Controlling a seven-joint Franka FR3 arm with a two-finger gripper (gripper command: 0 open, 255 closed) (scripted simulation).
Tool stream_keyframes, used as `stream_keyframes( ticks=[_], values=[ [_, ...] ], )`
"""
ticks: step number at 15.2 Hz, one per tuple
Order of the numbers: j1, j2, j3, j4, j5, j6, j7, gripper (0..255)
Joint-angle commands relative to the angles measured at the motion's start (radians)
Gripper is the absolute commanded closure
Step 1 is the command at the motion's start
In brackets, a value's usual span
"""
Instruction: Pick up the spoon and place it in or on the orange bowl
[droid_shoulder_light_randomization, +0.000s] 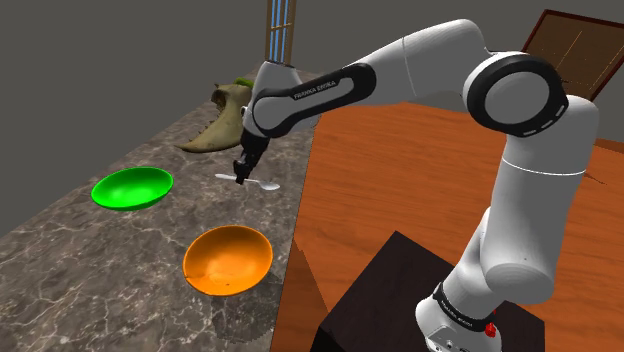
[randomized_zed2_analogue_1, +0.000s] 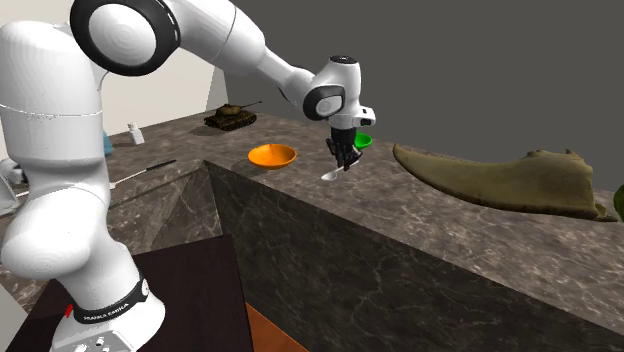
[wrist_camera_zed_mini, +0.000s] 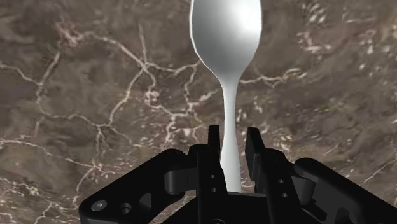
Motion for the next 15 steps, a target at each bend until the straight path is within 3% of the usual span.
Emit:
stream_keyframes(
  ticks=[1, 15],
  values=[
    [-0.002, -0.013, -0.001, 0.012, -0.001, -0.025, 0.002, 255],
    [-0.003, -0.075, -0.004, 0.119, -0.014, -0.193, 0.03, 255]
  ],
)
